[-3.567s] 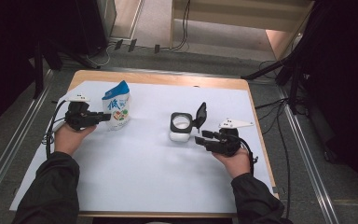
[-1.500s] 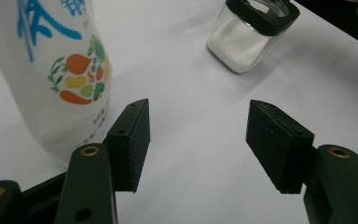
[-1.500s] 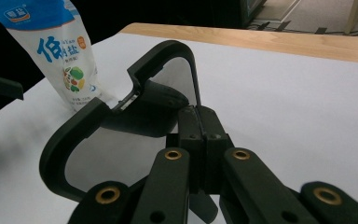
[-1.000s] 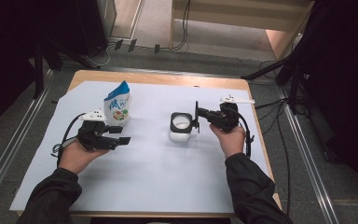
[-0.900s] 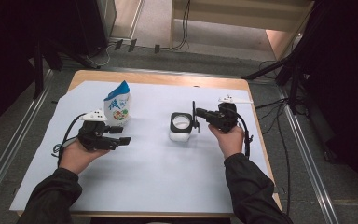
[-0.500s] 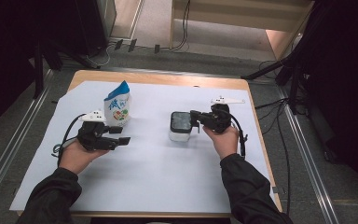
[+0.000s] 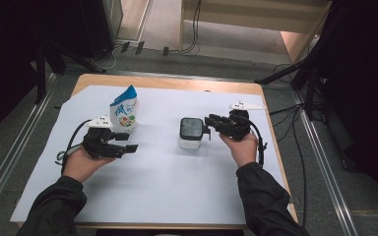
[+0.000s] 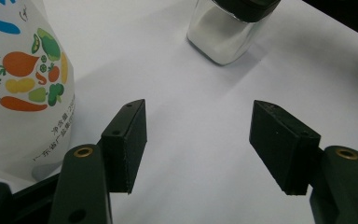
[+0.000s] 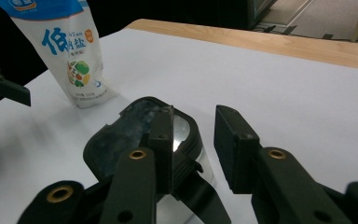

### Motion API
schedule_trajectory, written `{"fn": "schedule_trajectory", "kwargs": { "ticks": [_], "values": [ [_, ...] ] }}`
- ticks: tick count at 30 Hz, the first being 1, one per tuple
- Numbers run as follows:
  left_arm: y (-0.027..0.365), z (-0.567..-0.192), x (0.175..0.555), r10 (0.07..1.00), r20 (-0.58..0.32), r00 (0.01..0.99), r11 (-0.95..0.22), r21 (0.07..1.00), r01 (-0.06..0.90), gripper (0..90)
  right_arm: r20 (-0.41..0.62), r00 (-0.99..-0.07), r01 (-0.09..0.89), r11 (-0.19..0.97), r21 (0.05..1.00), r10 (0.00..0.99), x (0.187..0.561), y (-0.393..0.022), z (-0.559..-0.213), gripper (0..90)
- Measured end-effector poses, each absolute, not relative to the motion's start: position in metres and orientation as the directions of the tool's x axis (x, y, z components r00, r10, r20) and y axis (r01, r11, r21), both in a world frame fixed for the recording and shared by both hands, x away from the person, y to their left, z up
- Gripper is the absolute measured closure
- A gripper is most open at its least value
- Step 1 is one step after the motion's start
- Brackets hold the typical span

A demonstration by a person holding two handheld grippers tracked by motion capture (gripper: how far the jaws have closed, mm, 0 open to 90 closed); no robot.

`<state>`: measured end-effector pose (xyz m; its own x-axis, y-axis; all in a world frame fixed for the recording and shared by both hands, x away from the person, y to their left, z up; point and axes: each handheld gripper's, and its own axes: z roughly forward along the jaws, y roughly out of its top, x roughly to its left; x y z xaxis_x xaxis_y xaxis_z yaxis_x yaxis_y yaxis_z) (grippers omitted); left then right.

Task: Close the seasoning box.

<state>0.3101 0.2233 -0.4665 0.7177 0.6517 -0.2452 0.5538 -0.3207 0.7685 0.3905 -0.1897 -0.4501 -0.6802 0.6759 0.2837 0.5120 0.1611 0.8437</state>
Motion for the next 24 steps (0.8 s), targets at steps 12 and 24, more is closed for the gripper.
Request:
{"fn": "schedule_trajectory", "kwargs": {
  "ticks": [12,24],
  "values": [
    [0.218,-0.470,0.316,0.644,-0.249,0.724,-0.332,0.761,0.557,36.9,0.238,-0.666,0.495,0.180,0.850,0.708,0.379,-0.215,-0.456,61.1],
    [0.213,-0.472,0.324,0.671,-0.221,0.708,-0.335,0.761,0.556,36.6,0.217,-0.653,0.502,0.200,0.841,0.726,0.361,-0.226,-0.465,52.2]
  ]
}}
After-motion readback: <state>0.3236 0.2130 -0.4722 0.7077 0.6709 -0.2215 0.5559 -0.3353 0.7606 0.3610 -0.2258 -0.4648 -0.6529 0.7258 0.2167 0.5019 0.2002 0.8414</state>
